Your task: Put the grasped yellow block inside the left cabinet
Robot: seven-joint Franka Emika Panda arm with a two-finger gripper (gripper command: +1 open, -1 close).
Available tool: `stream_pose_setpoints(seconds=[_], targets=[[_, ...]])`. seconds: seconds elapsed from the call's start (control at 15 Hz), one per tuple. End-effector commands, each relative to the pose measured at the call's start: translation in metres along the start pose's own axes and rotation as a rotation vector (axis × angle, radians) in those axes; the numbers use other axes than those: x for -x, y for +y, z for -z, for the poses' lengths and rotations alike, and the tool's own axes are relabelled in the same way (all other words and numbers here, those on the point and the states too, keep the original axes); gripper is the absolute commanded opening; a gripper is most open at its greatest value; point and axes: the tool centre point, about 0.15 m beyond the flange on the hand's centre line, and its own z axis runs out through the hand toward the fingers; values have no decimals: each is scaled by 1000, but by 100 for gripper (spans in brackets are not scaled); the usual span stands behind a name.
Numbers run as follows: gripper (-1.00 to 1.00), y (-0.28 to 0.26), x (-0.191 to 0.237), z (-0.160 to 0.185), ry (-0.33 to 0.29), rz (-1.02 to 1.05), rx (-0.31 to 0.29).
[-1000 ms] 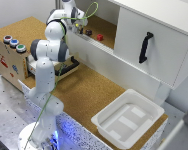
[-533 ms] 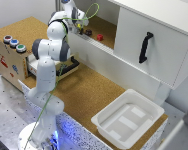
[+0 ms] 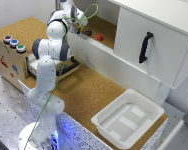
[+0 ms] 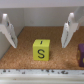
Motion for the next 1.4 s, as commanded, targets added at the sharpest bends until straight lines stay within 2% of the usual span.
stream_pose_setpoints(seconds=[0.0, 0.2, 0.4, 0.6, 0.73, 0.93, 1.07, 1.27, 1.33], targets=[[100, 23, 33, 66, 47, -28, -9], [100, 32, 57, 93, 25, -6, 4], [100, 50, 91, 120, -28, 3, 13], [100, 75, 132, 147, -87, 1, 31], [100, 97, 166, 160, -153, -18, 57], [100, 126, 201, 173, -211, -24, 57], [100, 148, 226, 174, -255, -16, 20], [100, 182, 266, 168, -351, -31, -73], [100, 191, 276, 168, -353, -29, -82]])
